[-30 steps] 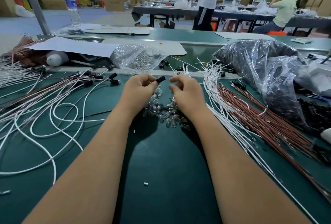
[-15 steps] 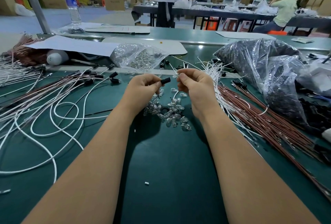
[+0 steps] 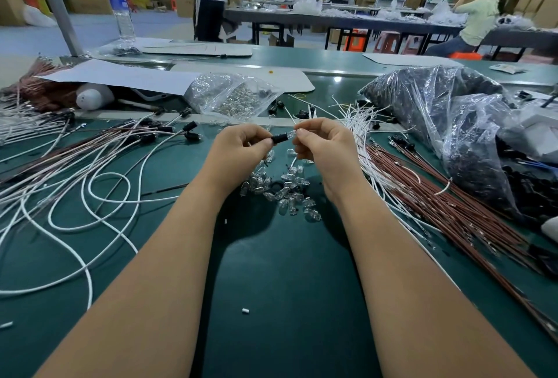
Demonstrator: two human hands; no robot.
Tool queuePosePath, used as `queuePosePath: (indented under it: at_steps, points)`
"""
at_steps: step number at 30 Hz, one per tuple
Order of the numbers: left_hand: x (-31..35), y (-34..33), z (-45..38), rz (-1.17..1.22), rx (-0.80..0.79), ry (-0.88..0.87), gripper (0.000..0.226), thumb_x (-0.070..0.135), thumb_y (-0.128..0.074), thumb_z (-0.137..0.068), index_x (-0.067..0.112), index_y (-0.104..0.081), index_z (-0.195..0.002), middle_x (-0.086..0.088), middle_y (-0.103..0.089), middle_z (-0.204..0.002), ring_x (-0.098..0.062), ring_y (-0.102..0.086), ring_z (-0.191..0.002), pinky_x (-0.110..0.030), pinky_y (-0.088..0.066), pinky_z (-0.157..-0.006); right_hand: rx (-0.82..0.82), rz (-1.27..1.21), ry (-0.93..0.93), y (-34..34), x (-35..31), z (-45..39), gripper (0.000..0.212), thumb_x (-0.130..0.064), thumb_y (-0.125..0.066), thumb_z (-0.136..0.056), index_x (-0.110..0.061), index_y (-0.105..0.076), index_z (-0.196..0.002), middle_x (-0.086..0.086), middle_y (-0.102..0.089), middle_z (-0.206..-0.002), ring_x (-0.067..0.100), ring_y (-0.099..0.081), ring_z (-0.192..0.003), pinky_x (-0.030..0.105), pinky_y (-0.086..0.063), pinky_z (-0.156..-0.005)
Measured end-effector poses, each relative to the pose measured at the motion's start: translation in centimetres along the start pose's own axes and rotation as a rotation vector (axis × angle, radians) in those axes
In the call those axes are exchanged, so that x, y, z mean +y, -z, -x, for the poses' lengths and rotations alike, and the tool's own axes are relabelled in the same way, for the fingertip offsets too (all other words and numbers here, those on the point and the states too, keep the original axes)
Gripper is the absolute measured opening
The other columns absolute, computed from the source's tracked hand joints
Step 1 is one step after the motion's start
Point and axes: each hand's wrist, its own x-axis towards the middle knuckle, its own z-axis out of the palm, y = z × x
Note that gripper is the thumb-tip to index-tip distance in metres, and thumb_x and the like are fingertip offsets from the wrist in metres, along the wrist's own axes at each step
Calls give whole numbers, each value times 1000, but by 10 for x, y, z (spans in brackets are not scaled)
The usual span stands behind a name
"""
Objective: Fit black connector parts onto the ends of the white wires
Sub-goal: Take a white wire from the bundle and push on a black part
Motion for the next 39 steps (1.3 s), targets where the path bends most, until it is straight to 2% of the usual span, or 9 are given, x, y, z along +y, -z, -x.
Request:
queuePosePath:
  at_steps: [6,8,12,17,19,22,27,32,39]
  points:
    - [-3,-1,-2,-39,7,-30,11,9,-61,-90,12,-69,-83,-4,-55,-63,-3,-39,-48,-14,-33,-48,-34,7,-10,-2,2,-2,6,-1,-61,-88,-3,-67,-89,8,-67,-72,14,-62,-63,24,-54,-60]
    - [-4,-1,-1,-53,8,-31,8,10,-63,-90,10,-70,-85,-8,-59,-65,-4,-42,-50,-15,-35,-50,-25,9,-17,-3,4,-1,5,-6,-64,-89,-5,-66,-85,8,-67,-71,14,-62,-62,24,-54,-60]
    - [-5,-1,-2,-47,0,-47,7,13,-68,-87,7,-72,-87,-20,-69,-78,-16,-53,-64,-26,-43,-63,-1,-14,-63,-4,8,-1,11,-5,-63,-91,-7,-63,-80,5,-66,-66,10,-60,-56,22,-52,-56]
    - [-5,0,-1,-55,-4,-93,8,10,-72,-84,3,-73,-86,-24,-68,-78,-40,-60,-71,-48,-51,-70,-27,-48,-97,-2,12,-1,9,-4,-61,-92,-3,-61,-83,6,-65,-65,8,-59,-52,19,-50,-53]
    - [-6,0,-1,-36,-17,-83,9,10,-72,-85,1,-73,-85,-24,-68,-77,-31,-58,-64,-43,-50,-66,-36,-39,-86,-2,12,0,11,-4,-61,-92,-4,-61,-81,6,-64,-65,8,-58,-52,19,-48,-52]
    - [-6,0,0,-3,-51,-48,12,12,-71,-85,0,-72,-84,-19,-66,-69,-17,-51,-59,-27,-42,-61,-64,-46,-64,-1,12,0,17,-5,-61,-92,-8,-60,-75,5,-63,-62,10,-55,-50,20,-47,-51]
    - [-5,2,1,86,-79,7,17,15,-69,-87,-1,-70,-80,-16,-56,-67,-20,-41,-63,-30,-32,-61,-119,-37,-36,0,12,2,19,-4,-60,-93,-8,-59,-74,2,-61,-60,9,-52,-49,20,-44,-49]
    - [-6,4,0,107,-94,11,17,13,-69,-86,-4,-70,-83,-17,-60,-72,-20,-46,-67,-29,-36,-65,-159,-9,-35,1,12,1,19,-5,-58,-94,-9,-58,-76,3,-58,-63,9,-49,-51,19,-43,-50]
    - [-6,5,1,91,-145,-13,19,12,-69,-86,-7,-69,-86,-16,-57,-70,-19,-42,-64,-23,-34,-59,-189,32,-34,0,12,1,21,-5,-54,-96,-11,-54,-76,2,-54,-62,7,-46,-50,17,-41,-50]
